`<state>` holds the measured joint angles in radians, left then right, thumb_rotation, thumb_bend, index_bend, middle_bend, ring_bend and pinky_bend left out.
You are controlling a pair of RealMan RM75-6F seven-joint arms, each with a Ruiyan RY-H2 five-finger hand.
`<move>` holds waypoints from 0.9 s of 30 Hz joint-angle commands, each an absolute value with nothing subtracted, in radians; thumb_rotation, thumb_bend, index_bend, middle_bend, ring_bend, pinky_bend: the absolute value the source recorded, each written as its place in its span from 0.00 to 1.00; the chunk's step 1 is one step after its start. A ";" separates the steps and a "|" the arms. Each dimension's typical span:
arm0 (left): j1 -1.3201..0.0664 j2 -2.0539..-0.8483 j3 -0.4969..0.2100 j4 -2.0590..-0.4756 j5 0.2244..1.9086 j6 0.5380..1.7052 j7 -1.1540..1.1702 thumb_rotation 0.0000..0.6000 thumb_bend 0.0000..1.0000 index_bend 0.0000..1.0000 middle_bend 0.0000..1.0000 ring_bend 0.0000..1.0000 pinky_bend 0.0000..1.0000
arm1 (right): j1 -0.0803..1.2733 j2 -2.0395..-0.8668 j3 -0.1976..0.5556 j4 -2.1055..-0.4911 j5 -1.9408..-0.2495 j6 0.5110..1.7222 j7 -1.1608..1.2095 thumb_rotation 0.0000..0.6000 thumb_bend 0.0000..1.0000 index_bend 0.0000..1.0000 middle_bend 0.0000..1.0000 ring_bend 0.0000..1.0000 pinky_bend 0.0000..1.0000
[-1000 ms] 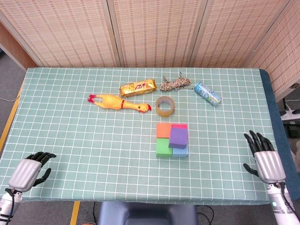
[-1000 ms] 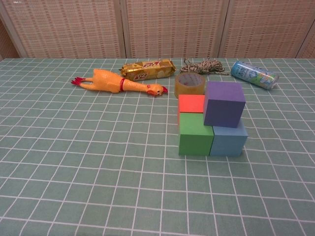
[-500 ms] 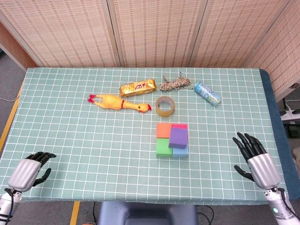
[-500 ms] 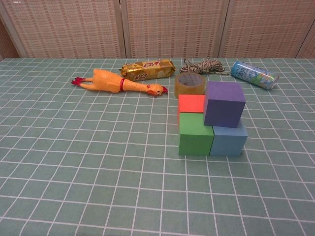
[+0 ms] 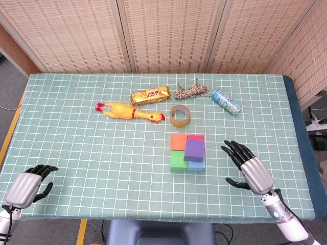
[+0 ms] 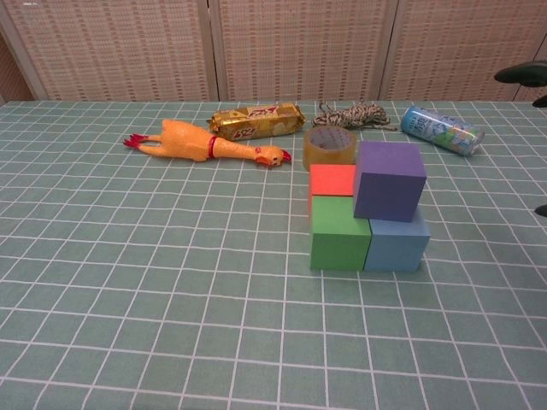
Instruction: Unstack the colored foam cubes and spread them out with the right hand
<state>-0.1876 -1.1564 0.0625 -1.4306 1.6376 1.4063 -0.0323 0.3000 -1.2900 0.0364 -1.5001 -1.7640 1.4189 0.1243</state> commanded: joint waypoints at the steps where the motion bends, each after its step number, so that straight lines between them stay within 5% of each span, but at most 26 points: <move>1: -0.188 -1.156 0.062 -1.430 1.636 1.405 -0.033 1.00 0.46 0.31 0.34 0.30 0.47 | 0.362 -1.332 0.091 -1.523 -1.690 1.335 0.057 1.00 0.06 0.00 0.00 0.00 0.14; 27: -0.186 -1.152 0.063 -1.432 1.645 1.410 -0.037 1.00 0.47 0.31 0.34 0.30 0.47 | 0.561 -1.474 0.192 -1.475 -1.441 1.052 -0.088 1.00 0.06 0.00 0.00 0.00 0.17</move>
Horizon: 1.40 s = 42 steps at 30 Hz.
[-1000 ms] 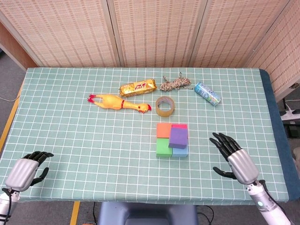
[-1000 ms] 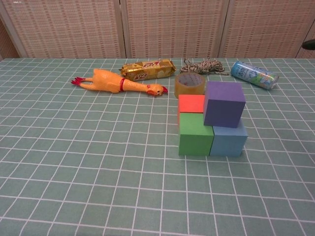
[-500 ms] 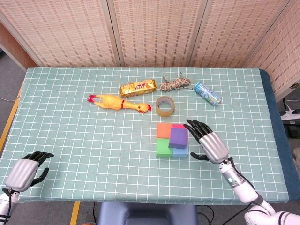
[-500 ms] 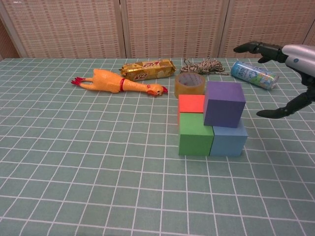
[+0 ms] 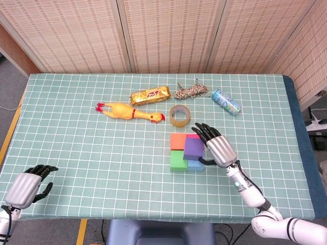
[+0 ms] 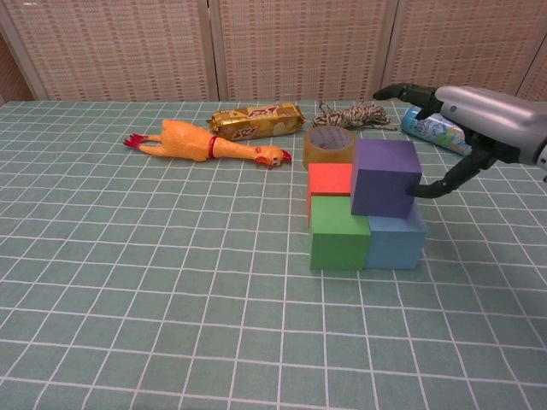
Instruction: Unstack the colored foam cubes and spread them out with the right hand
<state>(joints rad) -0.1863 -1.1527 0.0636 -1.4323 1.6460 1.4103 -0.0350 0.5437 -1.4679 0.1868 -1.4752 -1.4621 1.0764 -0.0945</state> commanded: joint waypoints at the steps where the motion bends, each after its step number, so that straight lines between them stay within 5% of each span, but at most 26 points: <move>1: -0.186 -1.152 0.063 -1.432 1.645 1.411 -0.039 1.00 0.47 0.31 0.34 0.30 0.47 | 0.563 -1.474 0.191 -1.478 -1.442 1.053 -0.083 1.00 0.06 0.00 0.00 0.00 0.17; 9: -0.186 -1.151 0.062 -1.430 1.646 1.413 -0.046 1.00 0.47 0.31 0.34 0.30 0.47 | 0.573 -1.481 0.171 -1.480 -1.452 1.060 -0.058 1.00 0.06 0.00 0.00 0.00 0.18; 14: -0.187 -1.153 0.064 -1.430 1.648 1.409 -0.039 1.00 0.47 0.31 0.34 0.30 0.47 | 0.591 -1.505 0.164 -1.451 -1.449 1.044 -0.038 1.00 0.06 0.02 0.00 0.00 0.27; 19: -0.188 -1.153 0.063 -1.429 1.645 1.406 -0.042 1.00 0.46 0.31 0.34 0.30 0.47 | 0.604 -1.537 0.159 -1.400 -1.465 1.055 -0.009 1.00 0.06 0.08 0.08 0.04 0.30; 23: -0.186 -1.151 0.064 -1.429 1.649 1.412 -0.045 1.00 0.47 0.31 0.34 0.30 0.47 | 0.603 -1.569 0.154 -1.347 -1.494 1.101 0.005 1.00 0.06 0.13 0.16 0.12 0.39; 31: -0.186 -1.152 0.064 -1.429 1.650 1.412 -0.041 1.00 0.47 0.31 0.34 0.30 0.47 | 0.581 -1.624 0.142 -1.229 -1.575 1.251 0.063 1.00 0.12 0.36 0.46 0.46 0.69; 42: -0.185 -1.152 0.065 -1.431 1.650 1.412 -0.042 1.00 0.47 0.31 0.34 0.30 0.47 | 0.462 -1.479 0.088 -1.290 -1.570 1.361 -0.111 1.00 0.13 0.39 0.48 0.48 0.72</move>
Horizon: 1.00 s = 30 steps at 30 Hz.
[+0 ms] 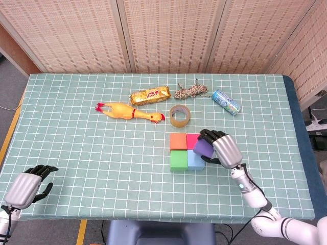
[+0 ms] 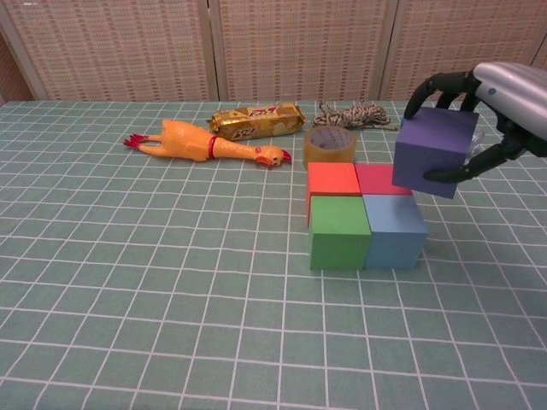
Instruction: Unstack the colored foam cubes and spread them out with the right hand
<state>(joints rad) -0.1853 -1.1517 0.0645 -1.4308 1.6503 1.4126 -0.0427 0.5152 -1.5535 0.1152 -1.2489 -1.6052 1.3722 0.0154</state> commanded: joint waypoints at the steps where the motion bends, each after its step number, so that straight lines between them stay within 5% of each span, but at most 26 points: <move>1: -0.185 -1.152 0.065 -1.432 1.649 1.412 -0.040 1.00 0.47 0.31 0.34 0.30 0.47 | 0.445 -1.445 0.081 -1.315 -1.534 1.335 -0.167 1.00 0.13 0.39 0.48 0.48 0.72; 8: -0.184 -1.156 0.062 -1.435 1.642 1.409 -0.028 1.00 0.46 0.31 0.34 0.30 0.47 | 0.344 -1.297 0.040 -1.451 -1.380 1.266 -0.210 1.00 0.14 0.38 0.48 0.47 0.72; 13: -0.185 -1.156 0.063 -1.438 1.638 1.399 -0.022 1.00 0.46 0.31 0.34 0.30 0.47 | 0.322 -1.272 0.017 -1.427 -1.369 1.231 -0.159 1.00 0.13 0.29 0.38 0.31 0.67; 20: -0.186 -1.155 0.064 -1.437 1.639 1.398 -0.028 1.00 0.47 0.31 0.34 0.30 0.47 | 0.318 -1.267 0.013 -1.419 -1.384 1.217 -0.147 1.00 0.13 0.15 0.12 0.02 0.36; 25: -0.184 -1.154 0.064 -1.438 1.641 1.403 -0.030 1.00 0.47 0.31 0.34 0.30 0.47 | 0.311 -1.270 0.011 -1.424 -1.441 1.254 -0.098 1.00 0.11 0.04 0.03 0.00 0.17; 30: -0.185 -1.155 0.064 -1.438 1.642 1.402 -0.028 1.00 0.46 0.31 0.34 0.30 0.47 | 0.301 -1.267 0.002 -1.437 -1.506 1.297 -0.021 1.00 0.11 0.03 0.03 0.00 0.15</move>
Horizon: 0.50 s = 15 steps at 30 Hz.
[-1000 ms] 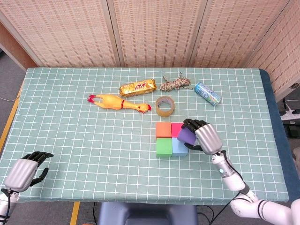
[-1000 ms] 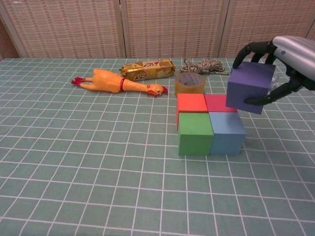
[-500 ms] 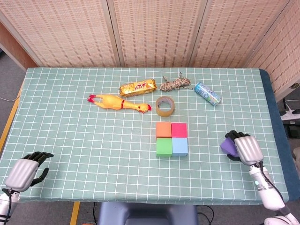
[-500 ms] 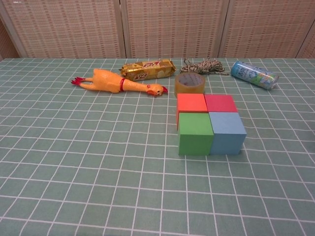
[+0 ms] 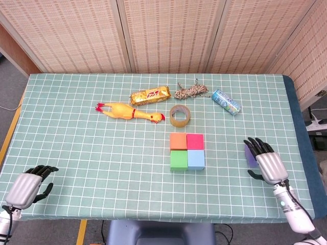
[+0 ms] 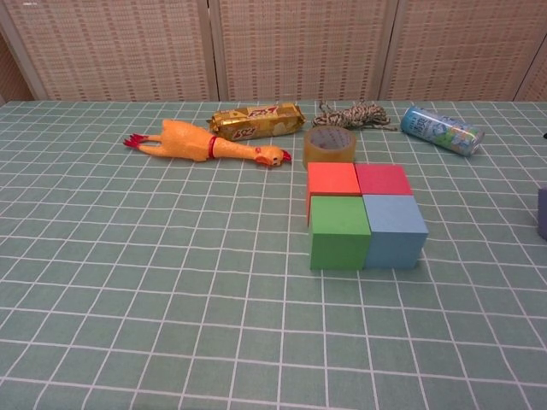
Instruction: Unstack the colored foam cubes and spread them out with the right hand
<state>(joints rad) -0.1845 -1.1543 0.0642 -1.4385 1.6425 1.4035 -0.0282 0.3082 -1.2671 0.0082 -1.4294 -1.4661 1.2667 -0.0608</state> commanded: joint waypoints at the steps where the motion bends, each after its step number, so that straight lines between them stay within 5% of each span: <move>1: -0.186 -1.155 0.064 -1.438 1.640 1.400 -0.028 1.00 0.47 0.31 0.34 0.30 0.47 | 0.299 -1.271 -0.001 -1.435 -1.527 1.311 -0.004 1.00 0.11 0.03 0.03 0.00 0.15; 7: -0.187 -1.156 0.065 -1.439 1.640 1.395 -0.024 1.00 0.47 0.31 0.34 0.30 0.47 | 0.325 -1.291 -0.027 -1.418 -1.618 1.303 0.032 1.00 0.11 0.05 0.04 0.00 0.15; 12: -0.185 -1.153 0.063 -1.438 1.639 1.401 -0.030 1.00 0.46 0.31 0.34 0.30 0.47 | 0.356 -1.325 -0.031 -1.392 -1.635 1.259 0.066 1.00 0.11 0.16 0.29 0.16 0.29; 15: -0.185 -1.152 0.061 -1.436 1.634 1.399 -0.037 1.00 0.46 0.31 0.34 0.30 0.47 | 0.372 -1.353 -0.030 -1.361 -1.622 1.218 0.082 1.00 0.11 0.16 0.32 0.19 0.32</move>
